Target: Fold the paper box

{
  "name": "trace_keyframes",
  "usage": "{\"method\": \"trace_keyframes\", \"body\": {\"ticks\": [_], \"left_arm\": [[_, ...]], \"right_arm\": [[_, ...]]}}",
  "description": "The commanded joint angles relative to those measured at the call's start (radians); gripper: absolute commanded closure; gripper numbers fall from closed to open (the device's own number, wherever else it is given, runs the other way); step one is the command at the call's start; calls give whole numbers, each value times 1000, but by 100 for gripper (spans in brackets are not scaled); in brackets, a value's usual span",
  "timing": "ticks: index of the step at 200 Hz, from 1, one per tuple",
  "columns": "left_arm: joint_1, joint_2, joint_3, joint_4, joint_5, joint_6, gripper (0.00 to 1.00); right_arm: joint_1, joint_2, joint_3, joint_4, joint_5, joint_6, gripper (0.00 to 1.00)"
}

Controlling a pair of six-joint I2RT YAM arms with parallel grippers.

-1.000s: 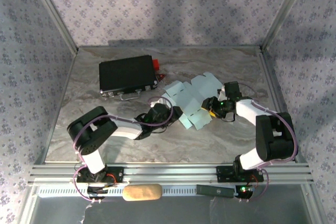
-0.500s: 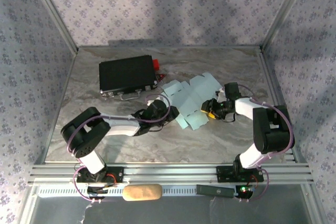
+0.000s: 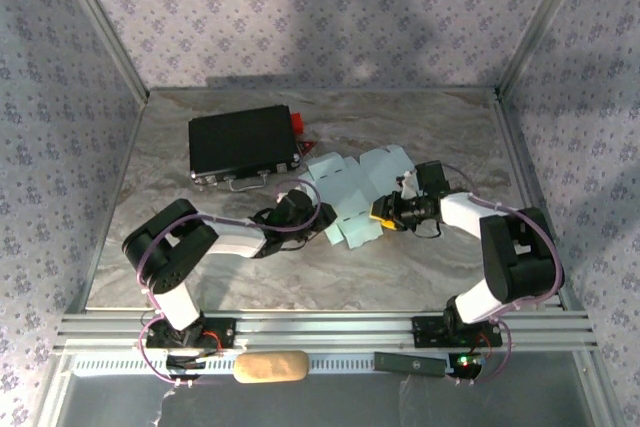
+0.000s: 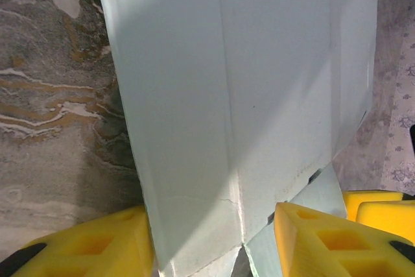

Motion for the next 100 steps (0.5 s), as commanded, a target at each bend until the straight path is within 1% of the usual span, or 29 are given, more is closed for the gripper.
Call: {"method": "trace_keyframes", "body": {"ticks": [1,23,40,44,65,100], "left_arm": [[9,-25,-16,-22,-3,25,49],[10,-57,-29,-23,-18,35,49],[15,-77,-45,1,-21,42,48],[18,-80,-50,10,-20,42,48],[39,-79,-87,126,4,41,48],[58,-31,-101,318,69,29,53]], "right_arm": [[6,-28,-3,7,-42,20,69],[5,-26,-13,27,-56,39,82],[5,-31,-19,43,-66,44,88],[5,-35,-19,41,-65,67,89],[4,-52,-12,24,-52,71,91],[5,-35,3,6,-47,66,91]]}}
